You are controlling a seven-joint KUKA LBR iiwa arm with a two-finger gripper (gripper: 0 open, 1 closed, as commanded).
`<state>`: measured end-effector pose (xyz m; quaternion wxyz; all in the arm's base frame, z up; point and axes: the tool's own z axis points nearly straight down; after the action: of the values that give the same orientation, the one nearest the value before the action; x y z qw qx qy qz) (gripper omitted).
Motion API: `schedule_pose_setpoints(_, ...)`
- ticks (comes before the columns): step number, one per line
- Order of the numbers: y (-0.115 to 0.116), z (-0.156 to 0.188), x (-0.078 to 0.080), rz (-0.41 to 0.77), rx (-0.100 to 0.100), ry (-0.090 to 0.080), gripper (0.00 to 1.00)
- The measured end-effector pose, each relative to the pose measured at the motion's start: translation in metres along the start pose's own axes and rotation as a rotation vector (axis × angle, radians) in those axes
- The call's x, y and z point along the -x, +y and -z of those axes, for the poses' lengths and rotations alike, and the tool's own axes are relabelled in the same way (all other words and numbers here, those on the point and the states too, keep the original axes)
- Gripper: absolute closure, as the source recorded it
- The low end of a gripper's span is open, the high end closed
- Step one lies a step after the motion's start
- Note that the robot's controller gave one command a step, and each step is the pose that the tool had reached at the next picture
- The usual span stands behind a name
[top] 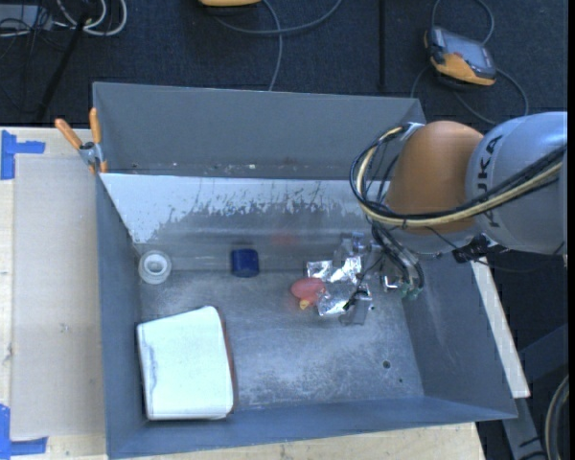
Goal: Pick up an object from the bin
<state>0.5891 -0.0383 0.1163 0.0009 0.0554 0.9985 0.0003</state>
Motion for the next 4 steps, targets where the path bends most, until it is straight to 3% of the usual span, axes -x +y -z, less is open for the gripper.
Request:
schedule_pose_setpoints(1,-0.004,-0.048,0.009,-0.142,0.0,0.005,0.0)
schedule_pose_setpoints(2,-0.004,-0.048,0.009,-0.139,-0.001,0.005,0.0)
schedule_pose_setpoints(3,-0.003,-0.047,0.01,-0.137,0.0,0.002,1.0)
schedule_pose_setpoints(4,-0.003,-0.002,0.012,-0.132,0.0,-0.002,1.0)
